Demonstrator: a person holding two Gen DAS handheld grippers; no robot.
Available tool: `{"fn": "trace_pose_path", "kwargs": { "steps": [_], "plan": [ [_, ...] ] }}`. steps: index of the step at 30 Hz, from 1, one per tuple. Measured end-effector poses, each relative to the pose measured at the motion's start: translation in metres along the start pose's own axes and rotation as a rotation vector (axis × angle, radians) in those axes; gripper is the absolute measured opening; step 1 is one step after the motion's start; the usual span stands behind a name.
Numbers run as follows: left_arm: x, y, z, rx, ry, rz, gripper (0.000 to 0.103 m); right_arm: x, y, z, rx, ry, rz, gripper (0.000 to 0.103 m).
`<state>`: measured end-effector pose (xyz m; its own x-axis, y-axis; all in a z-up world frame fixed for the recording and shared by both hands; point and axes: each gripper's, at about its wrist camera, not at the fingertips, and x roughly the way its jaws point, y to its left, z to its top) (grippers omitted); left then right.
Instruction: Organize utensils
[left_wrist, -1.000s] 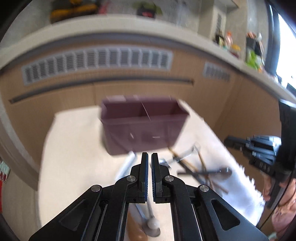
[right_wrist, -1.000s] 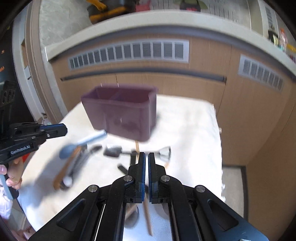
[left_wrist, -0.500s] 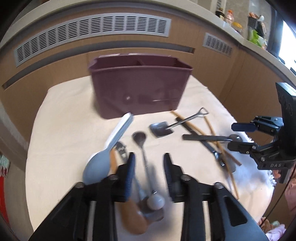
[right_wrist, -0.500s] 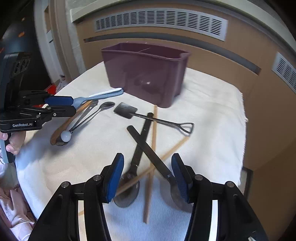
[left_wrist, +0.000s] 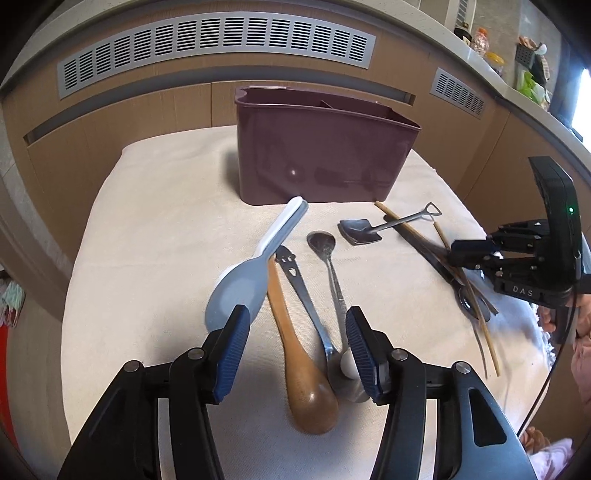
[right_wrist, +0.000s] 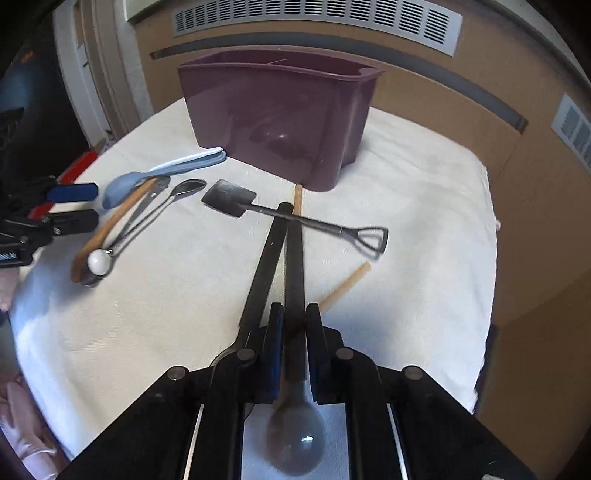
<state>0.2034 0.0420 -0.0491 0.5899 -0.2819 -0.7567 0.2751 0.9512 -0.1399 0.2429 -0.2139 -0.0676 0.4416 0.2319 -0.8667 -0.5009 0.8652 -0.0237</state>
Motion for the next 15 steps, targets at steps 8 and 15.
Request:
{"fn": "trace_pose_path", "kwargs": {
  "steps": [8, 15],
  "plan": [
    [0.002, -0.021, 0.003, 0.096, 0.017, -0.031, 0.055, -0.044, -0.026, -0.014, 0.194, -0.104, 0.126, 0.011],
    [-0.007, -0.039, -0.011, 0.096, 0.029, -0.01, 0.055, -0.052, -0.03, -0.027, 0.277, -0.158, 0.107, 0.011]
  ]
}}
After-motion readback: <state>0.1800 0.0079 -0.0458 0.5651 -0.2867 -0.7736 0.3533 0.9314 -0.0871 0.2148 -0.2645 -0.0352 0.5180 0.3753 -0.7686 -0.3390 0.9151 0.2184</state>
